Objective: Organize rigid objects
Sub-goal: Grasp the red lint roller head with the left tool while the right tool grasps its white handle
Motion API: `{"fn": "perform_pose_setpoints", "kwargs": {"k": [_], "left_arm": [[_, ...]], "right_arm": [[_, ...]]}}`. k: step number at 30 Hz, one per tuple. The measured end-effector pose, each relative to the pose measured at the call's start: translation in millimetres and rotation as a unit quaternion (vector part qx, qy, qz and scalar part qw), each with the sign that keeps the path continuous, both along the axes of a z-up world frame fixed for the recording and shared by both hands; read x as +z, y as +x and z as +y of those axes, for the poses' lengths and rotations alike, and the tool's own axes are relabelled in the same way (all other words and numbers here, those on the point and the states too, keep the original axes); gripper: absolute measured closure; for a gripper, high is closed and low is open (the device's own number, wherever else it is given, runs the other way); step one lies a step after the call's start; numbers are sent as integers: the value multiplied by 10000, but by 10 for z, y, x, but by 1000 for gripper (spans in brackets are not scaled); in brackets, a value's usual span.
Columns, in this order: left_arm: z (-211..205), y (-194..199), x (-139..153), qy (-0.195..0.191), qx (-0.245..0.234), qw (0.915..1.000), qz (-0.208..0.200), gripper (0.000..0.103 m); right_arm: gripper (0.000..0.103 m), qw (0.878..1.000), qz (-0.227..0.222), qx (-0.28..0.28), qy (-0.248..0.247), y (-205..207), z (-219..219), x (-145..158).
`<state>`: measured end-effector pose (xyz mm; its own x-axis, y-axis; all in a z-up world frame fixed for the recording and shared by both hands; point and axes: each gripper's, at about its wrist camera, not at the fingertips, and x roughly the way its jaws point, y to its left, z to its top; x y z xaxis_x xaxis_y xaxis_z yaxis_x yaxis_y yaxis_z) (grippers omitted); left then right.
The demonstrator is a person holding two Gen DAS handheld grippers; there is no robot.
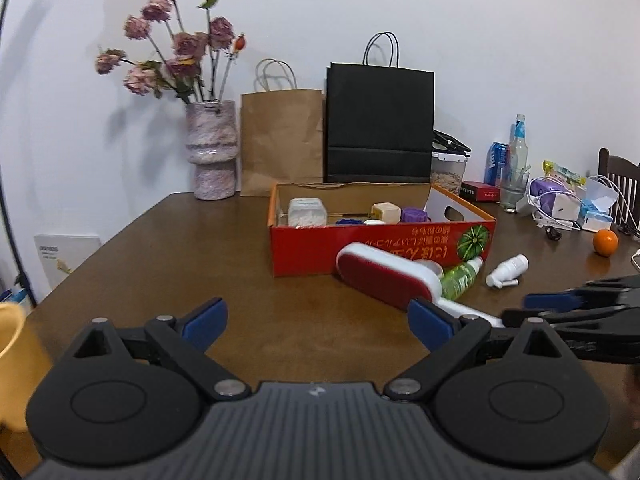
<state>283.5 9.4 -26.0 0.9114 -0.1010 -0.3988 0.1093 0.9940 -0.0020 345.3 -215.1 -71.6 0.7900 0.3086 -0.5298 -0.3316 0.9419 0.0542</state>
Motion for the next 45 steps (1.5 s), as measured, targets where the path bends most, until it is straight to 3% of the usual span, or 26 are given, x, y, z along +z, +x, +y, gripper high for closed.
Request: {"fn": "perform_pose_setpoints", "kwargs": {"k": [3,5,10,13,18,20,21,23,25,28,32,39,45], "left_arm": [[-15,334,-22,-46,-13,9999,125,4],[-12,535,-33,-90,-33,9998,165,4],[-70,970,-29,-176,-172,9996,169,5],[-133,1137,-52,-119,-235,9995,160,12],[-184,1446,-195,-121,-513,9978,402,27],[-215,1547,-269,41,-473,9970,613,46],[-227,1569,-312,110,-528,9962,690,47],[-234,1566,-391,157,-668,9949,737,51],[-246,1561,-463,248,-667,9943,797,62],[-217,1464,-499,200,-555,9955,744,64],[-204,1358,-509,185,-580,9954,739,65],[-188,1179,-476,134,-545,9950,823,65],[-1,1114,-379,-139,-409,9966,700,57]], "right_arm": [[77,9995,114,253,-125,295,115,-97],[88,9988,179,382,-240,408,197,-158],[91,9947,-176,716,-720,285,378,-213],[92,9892,-486,872,-1075,92,459,-252],[96,9848,-495,1177,-1176,-140,514,-254],[96,9836,-402,1234,-1252,-229,532,-266],[96,9841,-333,1231,-1240,-253,522,-267],[96,9865,-314,1104,-1168,-310,439,-252],[95,9910,-287,800,-1032,-341,318,-224],[90,9981,-218,143,-562,-329,35,-125],[84,9984,110,-545,132,-89,-281,-135],[84,9935,504,-760,681,318,-399,-214],[82,9902,496,-949,900,562,-514,-182]]}}
